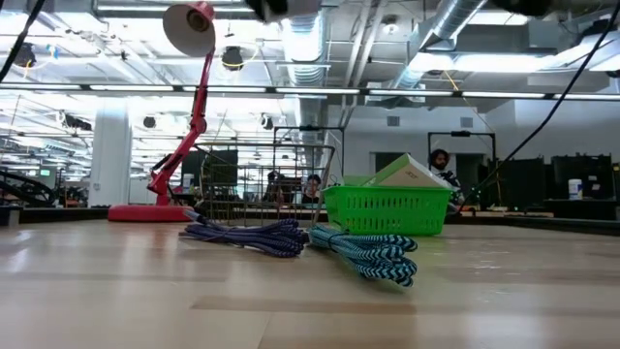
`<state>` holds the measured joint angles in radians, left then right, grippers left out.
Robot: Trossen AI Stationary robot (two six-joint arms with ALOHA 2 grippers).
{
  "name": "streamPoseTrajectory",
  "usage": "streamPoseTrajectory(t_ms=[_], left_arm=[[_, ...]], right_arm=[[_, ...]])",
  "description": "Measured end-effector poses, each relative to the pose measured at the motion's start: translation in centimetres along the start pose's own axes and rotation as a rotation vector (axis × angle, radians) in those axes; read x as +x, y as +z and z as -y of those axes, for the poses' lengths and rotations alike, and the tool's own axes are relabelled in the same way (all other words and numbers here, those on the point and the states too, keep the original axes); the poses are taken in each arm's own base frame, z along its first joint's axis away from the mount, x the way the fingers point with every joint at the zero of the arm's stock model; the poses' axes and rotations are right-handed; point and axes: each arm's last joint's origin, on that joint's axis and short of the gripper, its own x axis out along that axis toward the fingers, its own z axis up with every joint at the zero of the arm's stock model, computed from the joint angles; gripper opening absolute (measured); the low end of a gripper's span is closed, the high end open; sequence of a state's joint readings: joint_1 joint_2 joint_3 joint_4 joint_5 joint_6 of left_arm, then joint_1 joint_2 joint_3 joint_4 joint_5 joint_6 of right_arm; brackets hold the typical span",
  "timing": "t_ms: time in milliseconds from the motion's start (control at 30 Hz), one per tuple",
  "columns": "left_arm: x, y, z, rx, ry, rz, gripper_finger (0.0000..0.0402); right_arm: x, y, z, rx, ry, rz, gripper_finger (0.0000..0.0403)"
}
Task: Pick and place items into bin
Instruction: Put the purple charger adapter into the orange bin
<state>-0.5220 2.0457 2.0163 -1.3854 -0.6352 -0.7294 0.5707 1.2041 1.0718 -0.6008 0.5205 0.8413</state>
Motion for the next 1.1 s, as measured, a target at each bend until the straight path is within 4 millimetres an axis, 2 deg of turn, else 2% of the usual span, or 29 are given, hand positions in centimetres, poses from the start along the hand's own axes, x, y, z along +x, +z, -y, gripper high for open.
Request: streamPoseTrajectory(t_ms=[233,400,567,700,1100], left_arm=[[-1.9,1.5,-1.0,0.045,0.023,0.092,0.0182],[-2.8,2.1,-1.5,0.064,0.022,0.130,0.0182],[-3.2,2.4,-1.7,0.077,0.018,0.149,0.0182],[-3.3,2.5,-1.7,0.091,0.020,0.155,0.0182],[-3.3,2.5,-1.8,0.115,0.026,0.157,0.0182]], right_arm=[[0.4,1.3,-2.5,0.100,0.174,0.168,0.0208],[1.9,1.1,-3.4,0.127,0.182,0.190,0.0225],[3.9,0.9,-3.6,0.167,0.165,0.185,0.0253],[5.2,1.4,-3.7,0.207,0.188,0.209,0.0260],[6.2,2.9,-2.8,0.228,0.229,0.220,0.0260]])
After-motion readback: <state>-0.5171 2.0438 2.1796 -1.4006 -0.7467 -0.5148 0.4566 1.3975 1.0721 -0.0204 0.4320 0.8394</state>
